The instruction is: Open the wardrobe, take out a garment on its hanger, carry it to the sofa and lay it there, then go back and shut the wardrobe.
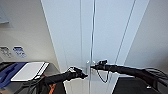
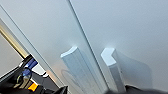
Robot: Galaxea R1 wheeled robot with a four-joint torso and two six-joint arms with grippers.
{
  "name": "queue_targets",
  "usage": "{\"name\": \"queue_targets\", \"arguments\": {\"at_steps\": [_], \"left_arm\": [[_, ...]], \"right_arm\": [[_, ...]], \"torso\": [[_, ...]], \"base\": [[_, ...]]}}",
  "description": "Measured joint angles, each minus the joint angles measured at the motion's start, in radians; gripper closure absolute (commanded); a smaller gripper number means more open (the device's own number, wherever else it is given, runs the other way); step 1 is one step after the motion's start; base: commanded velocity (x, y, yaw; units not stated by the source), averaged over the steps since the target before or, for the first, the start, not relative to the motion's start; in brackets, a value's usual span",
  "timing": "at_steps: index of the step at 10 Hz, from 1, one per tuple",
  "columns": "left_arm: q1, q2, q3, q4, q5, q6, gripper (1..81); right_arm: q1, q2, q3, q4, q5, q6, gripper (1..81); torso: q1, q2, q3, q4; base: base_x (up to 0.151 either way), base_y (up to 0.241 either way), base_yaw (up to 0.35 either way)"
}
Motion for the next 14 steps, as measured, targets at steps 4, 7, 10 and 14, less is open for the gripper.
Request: {"name": "queue_targets", "arguments": {"at_steps": [4, 7, 10, 14], "left_arm": [[0.0, 0.09, -0.123, 0.009, -0.008, 0.012, 1.0], [-0.014, 0.148, -0.176, 0.024, -0.011, 0.015, 1.0], [-0.016, 0.193, -0.234, 0.041, -0.012, 0.015, 1.0], [-0.016, 0.248, -0.298, 0.049, -0.016, 0.015, 1.0]], "right_arm": [[0.0, -0.003, 0.006, 0.0, 0.0, 0.0, 1.0], [0.0, -0.004, 0.007, 0.0, 0.001, 0.0, 1.0], [-0.001, -0.011, 0.023, 0.0, 0.002, 0.0, 1.0], [0.0, -0.012, 0.024, 0.0, 0.004, 0.001, 1.0]], "torso": [[0.0, 0.0, 0.0, 0.0], [0.0, 0.0, 0.0, 0.0], [0.001, 0.0, 0.0, 0.0], [0.001, 0.0, 0.0, 0.0]], "base": [[0.0, 0.0, 0.0], [0.0, 0.0, 0.0], [0.0, 0.0, 0.0], [0.0, 0.0, 0.0]]}}
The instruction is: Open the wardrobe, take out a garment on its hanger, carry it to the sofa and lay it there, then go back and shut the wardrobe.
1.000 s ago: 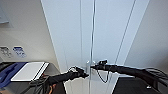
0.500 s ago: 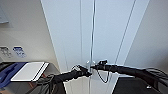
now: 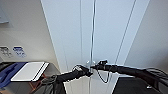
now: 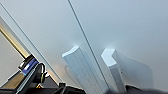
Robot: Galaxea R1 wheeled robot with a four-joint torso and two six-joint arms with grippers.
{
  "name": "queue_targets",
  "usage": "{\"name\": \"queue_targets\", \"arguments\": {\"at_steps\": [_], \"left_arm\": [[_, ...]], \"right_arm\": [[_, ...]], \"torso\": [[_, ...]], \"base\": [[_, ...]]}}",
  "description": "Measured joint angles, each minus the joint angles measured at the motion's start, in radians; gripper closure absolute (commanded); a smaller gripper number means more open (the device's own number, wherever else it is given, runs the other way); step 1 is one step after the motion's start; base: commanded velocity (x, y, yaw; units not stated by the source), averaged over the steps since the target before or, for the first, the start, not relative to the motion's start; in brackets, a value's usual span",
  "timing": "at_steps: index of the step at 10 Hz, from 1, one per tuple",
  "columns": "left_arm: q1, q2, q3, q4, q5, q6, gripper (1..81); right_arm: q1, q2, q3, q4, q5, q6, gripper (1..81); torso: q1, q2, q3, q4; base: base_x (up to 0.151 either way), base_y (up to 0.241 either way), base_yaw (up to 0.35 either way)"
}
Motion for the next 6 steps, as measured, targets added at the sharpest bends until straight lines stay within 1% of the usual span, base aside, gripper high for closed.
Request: {"name": "queue_targets", "arguments": {"at_steps": [4, 5, 6], "left_arm": [[0.002, 0.059, -0.096, 0.011, -0.008, 0.0, 1.0], [0.006, 0.066, -0.11, 0.012, -0.023, 0.0, 1.0], [0.006, 0.067, -0.111, 0.012, -0.023, 0.0, 1.0]], "right_arm": [[-0.005, -0.002, 0.004, 0.0, 0.018, 0.008, 1.0], [-0.005, -0.002, 0.004, 0.0, 0.019, 0.01, 1.0], [-0.006, -0.002, 0.005, 0.0, 0.025, 0.014, 1.0]], "torso": [[0.0, 0.0, 0.0, 0.0], [0.0, 0.0, 0.0, 0.0], [0.0, 0.0, 0.0, 0.0]], "base": [[0.0, 0.0, 0.0], [0.0, 0.0, 0.0], [0.0, 0.0, 0.0]]}}
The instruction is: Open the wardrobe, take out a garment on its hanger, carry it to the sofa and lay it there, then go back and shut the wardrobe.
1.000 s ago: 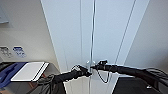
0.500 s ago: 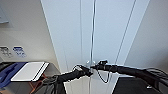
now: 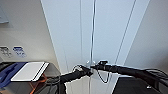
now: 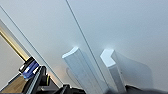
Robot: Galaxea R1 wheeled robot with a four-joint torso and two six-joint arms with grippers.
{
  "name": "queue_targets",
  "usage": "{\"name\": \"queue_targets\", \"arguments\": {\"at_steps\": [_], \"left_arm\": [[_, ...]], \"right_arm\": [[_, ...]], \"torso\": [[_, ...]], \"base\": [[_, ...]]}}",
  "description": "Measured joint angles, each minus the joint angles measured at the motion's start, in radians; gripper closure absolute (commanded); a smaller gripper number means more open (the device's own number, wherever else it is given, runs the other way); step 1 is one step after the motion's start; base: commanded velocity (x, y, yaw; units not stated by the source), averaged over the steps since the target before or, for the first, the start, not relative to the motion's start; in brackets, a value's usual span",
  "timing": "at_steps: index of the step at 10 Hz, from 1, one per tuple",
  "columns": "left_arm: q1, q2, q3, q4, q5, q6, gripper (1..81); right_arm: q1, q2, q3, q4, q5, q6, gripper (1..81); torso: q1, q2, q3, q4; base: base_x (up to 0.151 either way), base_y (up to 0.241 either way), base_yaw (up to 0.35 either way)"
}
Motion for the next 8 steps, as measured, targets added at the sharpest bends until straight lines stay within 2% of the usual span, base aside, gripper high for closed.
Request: {"name": "queue_targets", "arguments": {"at_steps": [8], "left_arm": [[-0.001, -0.098, 0.207, -0.001, 0.025, -0.022, 1.0]], "right_arm": [[-0.019, -0.03, 0.05, 0.002, 0.049, 0.0, 1.0]], "torso": [[0.002, 0.0, 0.0, 0.0]], "base": [[0.0, 0.0, 0.0]]}}
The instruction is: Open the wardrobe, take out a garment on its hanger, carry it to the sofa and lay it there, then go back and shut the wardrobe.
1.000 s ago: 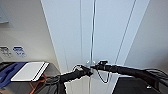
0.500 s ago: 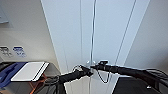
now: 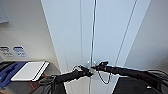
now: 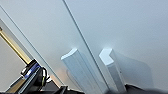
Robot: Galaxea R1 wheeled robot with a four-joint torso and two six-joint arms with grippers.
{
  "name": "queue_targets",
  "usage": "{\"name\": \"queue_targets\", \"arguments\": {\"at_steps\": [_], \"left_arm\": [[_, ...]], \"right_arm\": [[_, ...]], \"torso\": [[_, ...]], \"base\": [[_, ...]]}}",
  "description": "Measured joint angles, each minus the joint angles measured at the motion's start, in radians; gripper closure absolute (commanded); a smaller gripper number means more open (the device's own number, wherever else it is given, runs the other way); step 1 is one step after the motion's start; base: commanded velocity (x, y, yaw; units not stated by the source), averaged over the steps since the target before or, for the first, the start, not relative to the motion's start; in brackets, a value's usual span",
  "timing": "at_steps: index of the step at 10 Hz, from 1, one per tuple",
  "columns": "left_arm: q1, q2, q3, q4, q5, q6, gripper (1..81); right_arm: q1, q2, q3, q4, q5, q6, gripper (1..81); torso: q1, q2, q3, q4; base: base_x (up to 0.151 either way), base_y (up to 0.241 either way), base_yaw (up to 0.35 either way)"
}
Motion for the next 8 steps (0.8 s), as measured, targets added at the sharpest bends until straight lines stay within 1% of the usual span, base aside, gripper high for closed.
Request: {"name": "queue_targets", "arguments": {"at_steps": [2, 3, 5, 7, 8], "left_arm": [[0.001, -0.045, 0.083, -0.001, 0.019, -0.001, 1.0], [0.003, -0.063, 0.112, -0.001, 0.022, -0.001, 1.0], [0.017, -0.085, 0.151, -0.001, 0.001, 0.0, 1.0], [0.021, -0.107, 0.19, -0.001, 0.004, 0.0, 1.0], [0.024, -0.129, 0.233, -0.001, 0.014, 0.0, 1.0]], "right_arm": [[-0.014, -0.018, 0.033, 0.001, 0.036, -0.003, 1.0], [-0.016, -0.029, 0.05, 0.001, 0.036, -0.003, 1.0], [-0.019, -0.055, 0.091, 0.001, 0.03, -0.001, 1.0], [-0.034, -0.091, 0.148, 0.001, 0.04, -0.001, 1.0], [-0.04, -0.108, 0.174, 0.001, 0.046, -0.001, 1.0]], "torso": [[0.0, 0.0, 0.0, 0.0], [0.001, 0.0, 0.0, 0.0], [0.001, 0.0, 0.0, 0.0], [0.001, 0.001, -0.001, 0.0], [0.001, 0.001, -0.001, 0.001]], "base": [[0.0, 0.0, 0.0], [0.0, 0.0, 0.0], [0.0, 0.0, 0.0], [0.0, 0.0, 0.0], [0.0, 0.0, 0.0]]}}
